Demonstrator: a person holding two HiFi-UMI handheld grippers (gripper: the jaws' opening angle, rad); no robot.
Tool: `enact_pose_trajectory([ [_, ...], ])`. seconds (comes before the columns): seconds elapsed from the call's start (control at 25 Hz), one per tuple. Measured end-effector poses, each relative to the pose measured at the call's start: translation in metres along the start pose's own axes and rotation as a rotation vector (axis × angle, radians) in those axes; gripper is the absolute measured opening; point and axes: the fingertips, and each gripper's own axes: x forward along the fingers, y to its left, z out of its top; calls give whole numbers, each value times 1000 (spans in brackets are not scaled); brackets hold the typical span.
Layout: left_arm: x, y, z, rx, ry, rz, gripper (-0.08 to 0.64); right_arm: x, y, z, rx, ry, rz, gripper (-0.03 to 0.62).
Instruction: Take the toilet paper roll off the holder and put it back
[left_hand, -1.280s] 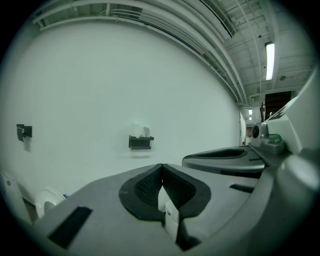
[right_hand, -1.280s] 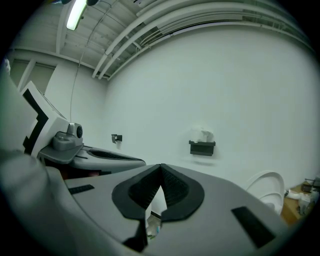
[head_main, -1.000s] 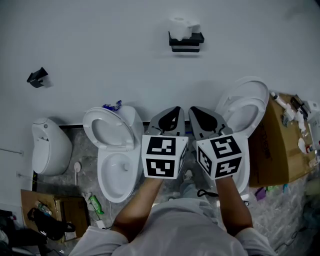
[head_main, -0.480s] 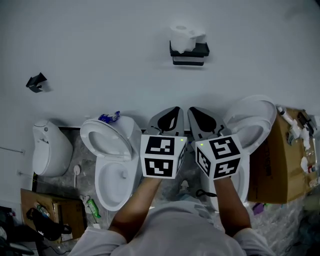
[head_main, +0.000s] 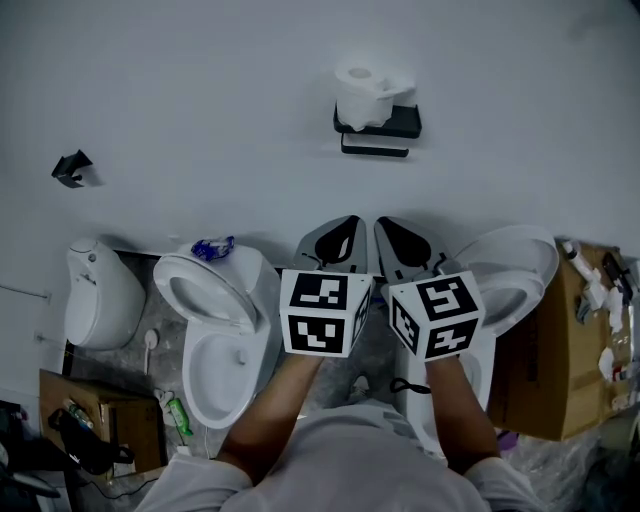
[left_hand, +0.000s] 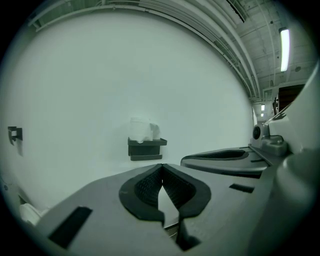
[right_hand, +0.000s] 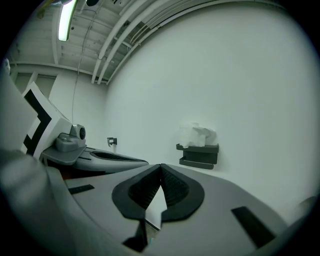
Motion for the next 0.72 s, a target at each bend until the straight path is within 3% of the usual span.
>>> enact_pose_trajectory([
  [0.72, 46, 20, 11, -13, 2, 50, 5, 41, -35, 9, 2, -9, 43, 2],
])
